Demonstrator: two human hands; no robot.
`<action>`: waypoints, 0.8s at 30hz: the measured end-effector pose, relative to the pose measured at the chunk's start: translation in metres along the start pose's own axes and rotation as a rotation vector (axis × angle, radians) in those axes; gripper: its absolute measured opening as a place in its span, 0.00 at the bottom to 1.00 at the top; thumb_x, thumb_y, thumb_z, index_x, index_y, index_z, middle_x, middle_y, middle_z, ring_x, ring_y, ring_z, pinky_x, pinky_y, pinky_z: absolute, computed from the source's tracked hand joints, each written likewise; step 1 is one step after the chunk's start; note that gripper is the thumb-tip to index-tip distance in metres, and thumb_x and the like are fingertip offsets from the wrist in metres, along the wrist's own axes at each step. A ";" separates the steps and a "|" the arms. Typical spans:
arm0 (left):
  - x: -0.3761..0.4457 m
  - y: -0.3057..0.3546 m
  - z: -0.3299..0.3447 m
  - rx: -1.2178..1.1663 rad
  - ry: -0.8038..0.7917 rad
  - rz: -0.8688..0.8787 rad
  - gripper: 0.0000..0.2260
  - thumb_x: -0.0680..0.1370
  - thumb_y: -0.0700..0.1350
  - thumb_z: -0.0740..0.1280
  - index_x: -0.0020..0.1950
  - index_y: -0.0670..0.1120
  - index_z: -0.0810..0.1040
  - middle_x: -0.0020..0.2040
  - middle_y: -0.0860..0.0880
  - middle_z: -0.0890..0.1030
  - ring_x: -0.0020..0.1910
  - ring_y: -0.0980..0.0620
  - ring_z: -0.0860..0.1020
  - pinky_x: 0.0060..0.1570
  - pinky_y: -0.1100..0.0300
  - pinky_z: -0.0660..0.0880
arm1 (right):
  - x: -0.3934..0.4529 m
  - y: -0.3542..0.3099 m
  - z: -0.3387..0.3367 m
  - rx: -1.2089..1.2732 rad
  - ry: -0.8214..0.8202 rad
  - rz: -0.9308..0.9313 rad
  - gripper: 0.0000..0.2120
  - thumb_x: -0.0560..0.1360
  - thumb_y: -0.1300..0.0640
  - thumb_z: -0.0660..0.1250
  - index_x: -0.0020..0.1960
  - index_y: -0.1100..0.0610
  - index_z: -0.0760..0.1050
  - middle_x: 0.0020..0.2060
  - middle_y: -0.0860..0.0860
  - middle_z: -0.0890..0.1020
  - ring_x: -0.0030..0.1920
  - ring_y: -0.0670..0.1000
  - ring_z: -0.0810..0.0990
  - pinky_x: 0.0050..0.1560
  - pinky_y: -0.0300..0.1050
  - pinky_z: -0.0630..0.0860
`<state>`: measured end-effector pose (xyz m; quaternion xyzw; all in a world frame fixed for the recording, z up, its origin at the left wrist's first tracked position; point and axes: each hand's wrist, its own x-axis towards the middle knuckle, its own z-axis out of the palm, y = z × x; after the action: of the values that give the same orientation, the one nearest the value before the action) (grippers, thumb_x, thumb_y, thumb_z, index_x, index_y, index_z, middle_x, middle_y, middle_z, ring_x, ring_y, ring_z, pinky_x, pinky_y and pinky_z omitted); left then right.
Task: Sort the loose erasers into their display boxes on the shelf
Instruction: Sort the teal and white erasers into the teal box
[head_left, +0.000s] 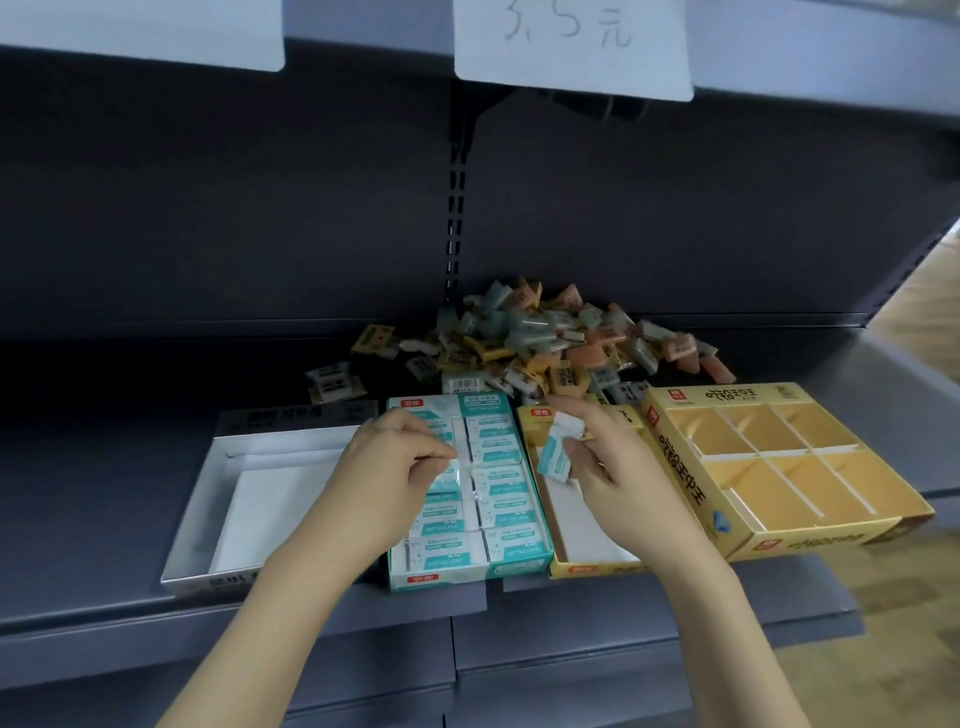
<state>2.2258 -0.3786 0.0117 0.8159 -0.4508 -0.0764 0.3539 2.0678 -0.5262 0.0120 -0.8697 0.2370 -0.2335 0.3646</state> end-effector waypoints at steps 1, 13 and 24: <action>0.000 -0.001 0.001 0.018 0.008 0.010 0.08 0.77 0.41 0.66 0.52 0.48 0.83 0.48 0.55 0.73 0.54 0.53 0.71 0.58 0.61 0.67 | 0.001 0.001 -0.001 0.015 0.002 0.007 0.20 0.80 0.62 0.57 0.61 0.38 0.68 0.57 0.42 0.72 0.52 0.40 0.74 0.52 0.28 0.70; -0.006 -0.005 0.001 0.084 0.059 0.030 0.07 0.76 0.46 0.67 0.50 0.55 0.83 0.49 0.57 0.71 0.52 0.53 0.68 0.54 0.57 0.63 | 0.004 -0.013 -0.010 0.132 -0.004 0.009 0.19 0.77 0.62 0.64 0.53 0.36 0.70 0.49 0.38 0.76 0.49 0.40 0.78 0.48 0.33 0.75; -0.013 -0.006 -0.003 0.129 0.111 -0.115 0.04 0.73 0.53 0.70 0.47 0.59 0.81 0.62 0.56 0.71 0.61 0.52 0.64 0.53 0.60 0.57 | 0.038 -0.052 0.012 -0.035 -0.477 -0.066 0.08 0.70 0.59 0.74 0.45 0.52 0.76 0.41 0.47 0.83 0.39 0.40 0.79 0.48 0.40 0.78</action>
<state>2.2239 -0.3646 0.0072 0.8645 -0.3869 -0.0223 0.3200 2.1170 -0.5099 0.0519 -0.9136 0.1196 -0.0291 0.3875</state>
